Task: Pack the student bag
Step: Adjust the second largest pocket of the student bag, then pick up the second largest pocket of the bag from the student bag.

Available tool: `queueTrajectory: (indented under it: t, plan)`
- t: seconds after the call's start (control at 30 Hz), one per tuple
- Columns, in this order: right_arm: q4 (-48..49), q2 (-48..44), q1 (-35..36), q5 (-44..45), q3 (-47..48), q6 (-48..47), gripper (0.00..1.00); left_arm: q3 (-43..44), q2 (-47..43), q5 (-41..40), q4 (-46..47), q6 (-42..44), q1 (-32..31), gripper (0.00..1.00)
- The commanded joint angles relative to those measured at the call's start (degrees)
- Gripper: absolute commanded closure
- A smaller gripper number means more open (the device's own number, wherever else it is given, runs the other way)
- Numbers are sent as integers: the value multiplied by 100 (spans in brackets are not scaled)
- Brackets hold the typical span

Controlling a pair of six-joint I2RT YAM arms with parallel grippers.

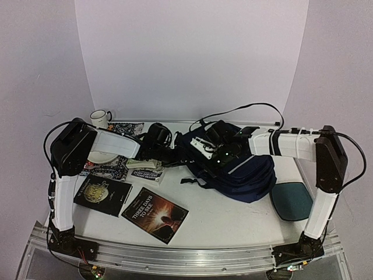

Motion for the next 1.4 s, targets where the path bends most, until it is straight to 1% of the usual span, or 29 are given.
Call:
queueTrajectory:
  t: [0.0,0.1,0.17,0.2,0.23,0.27,0.43,0.6,0.7,0.83,1.07,1.2,1.37]
  plan:
    - [-296,-428,82,-950,-156,-172,100,655,-3,-119,-35,430,326,100]
    - [-286,-391,119,-1115,-193,-236,100,982,156,-84,-272,580,437,100]
    - [-194,-342,125,-965,-201,-211,99,1128,215,64,-333,636,454,100]
    - [-124,-323,125,-847,-198,-190,97,1155,221,173,-337,646,455,100]
    - [-31,-302,124,-672,-180,-154,90,1137,205,270,-337,634,451,100]
    - [50,-271,125,-499,-133,-138,86,1093,184,336,-337,617,447,100]
    - [262,27,123,-156,223,-427,69,786,-19,541,-204,558,436,100]
    - [274,562,131,-27,665,-759,55,612,-221,683,-49,462,370,100]
    - [320,754,123,-63,858,-632,47,505,-319,702,44,379,319,100]
    - [402,931,128,-22,980,-450,41,388,-390,713,188,276,278,100]
    - [429,1216,123,368,945,-266,40,364,-398,747,278,214,245,100]
    - [455,1263,128,822,883,-249,46,346,-400,736,284,216,244,100]
    - [455,971,125,687,726,-244,59,273,-416,637,284,269,244,100]
